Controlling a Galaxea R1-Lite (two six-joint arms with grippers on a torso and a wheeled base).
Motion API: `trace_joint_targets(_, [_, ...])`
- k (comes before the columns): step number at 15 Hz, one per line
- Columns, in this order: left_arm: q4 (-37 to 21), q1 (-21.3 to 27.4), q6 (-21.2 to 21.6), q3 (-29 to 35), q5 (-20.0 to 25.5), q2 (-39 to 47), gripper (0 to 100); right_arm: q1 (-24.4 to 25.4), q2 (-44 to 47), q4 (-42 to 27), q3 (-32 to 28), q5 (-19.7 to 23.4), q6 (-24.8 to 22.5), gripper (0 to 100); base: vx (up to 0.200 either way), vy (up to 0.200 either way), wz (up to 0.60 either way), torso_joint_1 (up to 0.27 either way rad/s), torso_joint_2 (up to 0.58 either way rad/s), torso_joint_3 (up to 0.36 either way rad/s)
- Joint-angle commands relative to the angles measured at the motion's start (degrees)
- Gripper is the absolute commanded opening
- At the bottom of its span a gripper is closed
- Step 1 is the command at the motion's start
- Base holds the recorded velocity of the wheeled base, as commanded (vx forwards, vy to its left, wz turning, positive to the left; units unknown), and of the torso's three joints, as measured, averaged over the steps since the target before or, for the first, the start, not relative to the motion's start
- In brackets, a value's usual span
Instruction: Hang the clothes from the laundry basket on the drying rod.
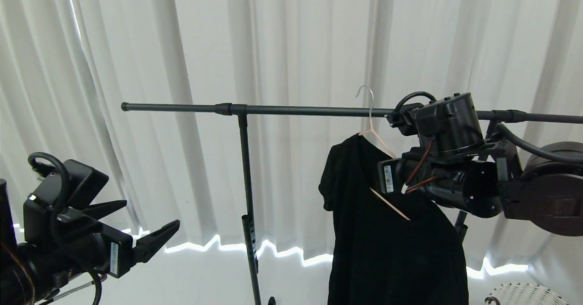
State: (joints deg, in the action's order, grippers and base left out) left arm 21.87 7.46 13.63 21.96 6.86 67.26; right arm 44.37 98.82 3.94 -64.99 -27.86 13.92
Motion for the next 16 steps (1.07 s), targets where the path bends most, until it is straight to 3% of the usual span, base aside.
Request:
trace_joint_targets(1, [0.0,0.0,0.0,0.0,0.0,0.0,100,0.0,0.0,0.0,0.0,0.0,0.1,0,0.200,0.000,0.00,0.007,0.00,0.002])
trace_joint_targets(3, [0.0,0.0,0.0,0.0,0.0,0.0,100,-0.1,0.1,0.0,0.0,0.0,0.1,0,0.200,0.000,0.00,0.007,0.00,0.002])
trace_joint_targets(16, [0.6,0.0,0.0,-0.1,0.0,0.1,100,-6.2,10.1,4.2,-3.4,0.5,-1.3,0,0.000,0.000,0.00,0.000,0.00,0.000])
